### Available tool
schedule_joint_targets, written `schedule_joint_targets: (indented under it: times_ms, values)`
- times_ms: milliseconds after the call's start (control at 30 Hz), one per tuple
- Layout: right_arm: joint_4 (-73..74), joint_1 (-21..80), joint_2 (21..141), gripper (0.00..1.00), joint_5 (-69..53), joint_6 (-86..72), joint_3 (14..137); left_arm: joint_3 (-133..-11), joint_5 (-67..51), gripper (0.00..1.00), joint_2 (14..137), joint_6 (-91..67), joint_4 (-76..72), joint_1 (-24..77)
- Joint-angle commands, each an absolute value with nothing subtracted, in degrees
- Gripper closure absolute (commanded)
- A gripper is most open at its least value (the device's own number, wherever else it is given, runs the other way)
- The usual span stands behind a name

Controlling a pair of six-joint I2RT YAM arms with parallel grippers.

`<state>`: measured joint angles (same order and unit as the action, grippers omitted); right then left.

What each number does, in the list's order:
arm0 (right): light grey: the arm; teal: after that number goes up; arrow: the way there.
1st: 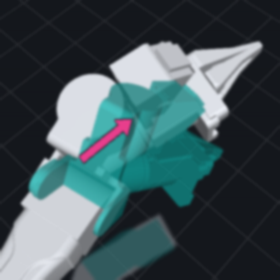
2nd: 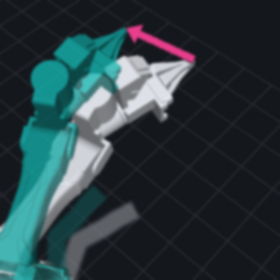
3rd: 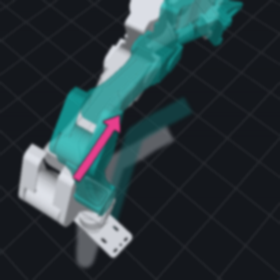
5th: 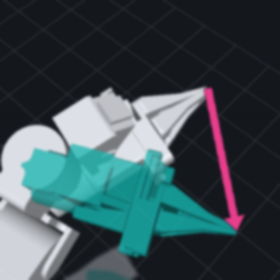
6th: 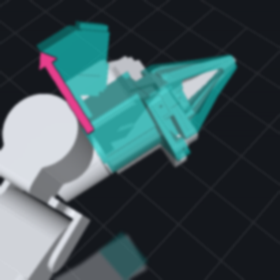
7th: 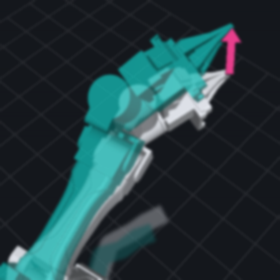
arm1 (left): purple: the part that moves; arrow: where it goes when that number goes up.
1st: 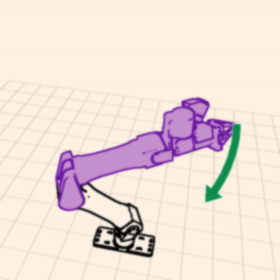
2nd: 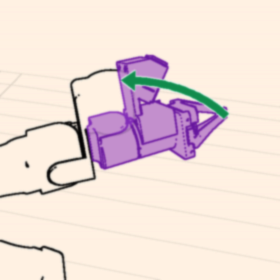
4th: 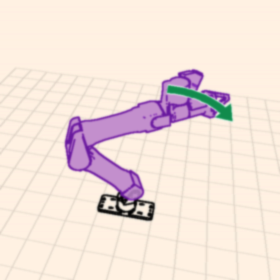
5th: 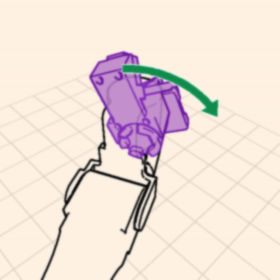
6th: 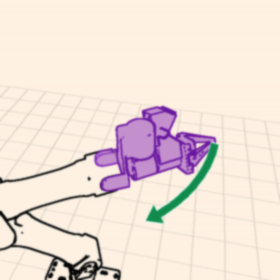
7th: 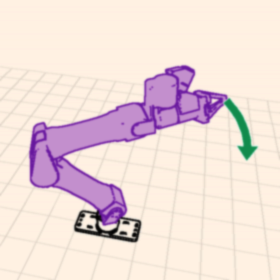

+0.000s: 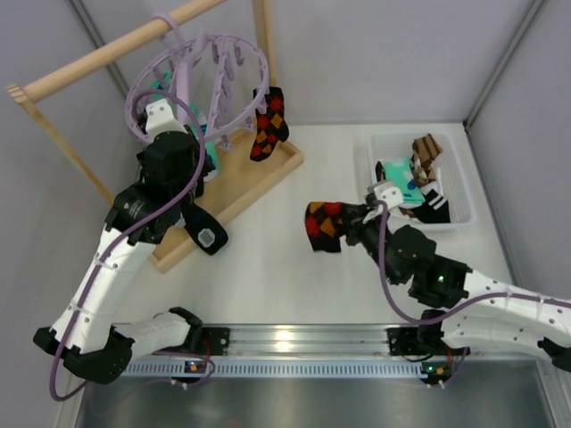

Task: Remove the socks clipped to the hanger

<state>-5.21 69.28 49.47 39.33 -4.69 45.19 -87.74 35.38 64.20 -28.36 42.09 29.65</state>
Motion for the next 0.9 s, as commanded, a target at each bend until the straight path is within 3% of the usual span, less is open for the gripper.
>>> schedule_joint_targets:
  times_ms: [0, 200, 367, 433, 533, 600, 633, 667, 700, 767, 833, 867]
  values:
    - [6.4, 63.47, 42.74, 1.0, 44.56, -6.33, 45.96, -88.07, 33.23, 0.86, 63.02, -27.86, 40.96, 29.27]
    - [20.62, 39.59, 44.37, 1.0, 39.48, -8.08, 54.04, -86.67, 29.71, 0.76, 60.3, -26.9, 40.96, 29.36]
    - [22.76, 14.92, 54.12, 1.0, 25.69, -7.65, 62.22, -84.29, 26.28, 0.47, 56.61, -25.84, 41.13, 29.27]
    - [21.89, 7.34, 63.67, 1.0, 20.42, -8.26, 64.93, -83.15, 23.49, 0.36, 53.8, -24.79, 41.22, 29.27]
    - [21.53, 3.35, 71.08, 1.0, 19.16, -8.79, 68.2, -81.13, 18.74, 0.25, 51.16, -23.56, 41.31, 29.36]
    - [21.88, 0.89, 78.38, 0.95, 18.2, -9.4, 69.78, -79.81, 13.47, 0.13, 49.05, -22.68, 41.31, 29.27]
    - [21.8, 0.62, 80.66, 0.88, 17.15, -9.75, 71.0, -78.24, 11.88, 0.1, 46.43, -22.33, 41.31, 29.35]
    - [21.62, -2.17, 82.68, 0.62, 14.53, -10.45, 71.45, -77.44, 8.56, 0.02, 45.19, -21.72, 41.31, 29.27]
    - [21.71, -2.81, 86.36, 0.5, 13.37, -10.72, 72.15, -76.47, 7.05, 0.02, 43.7, -21.54, 41.31, 29.27]
    - [24.24, -3.16, 89.81, 0.37, 11.7, -10.98, 74.87, -73.76, 4.32, 0.02, 39.65, -21.01, 41.31, 29.36]
    - [23.56, -2.99, 88.6, 0.3, 11.51, -11.42, 74.28, -71.9, 0.54, 0.02, 35.8, -20.83, 41.05, 29.35]
    - [22.77, -2.64, 85.72, 0.22, 11.86, -12.12, 73.75, -69.63, 0.27, 0.02, 34.73, -20.4, 40.96, 29.27]
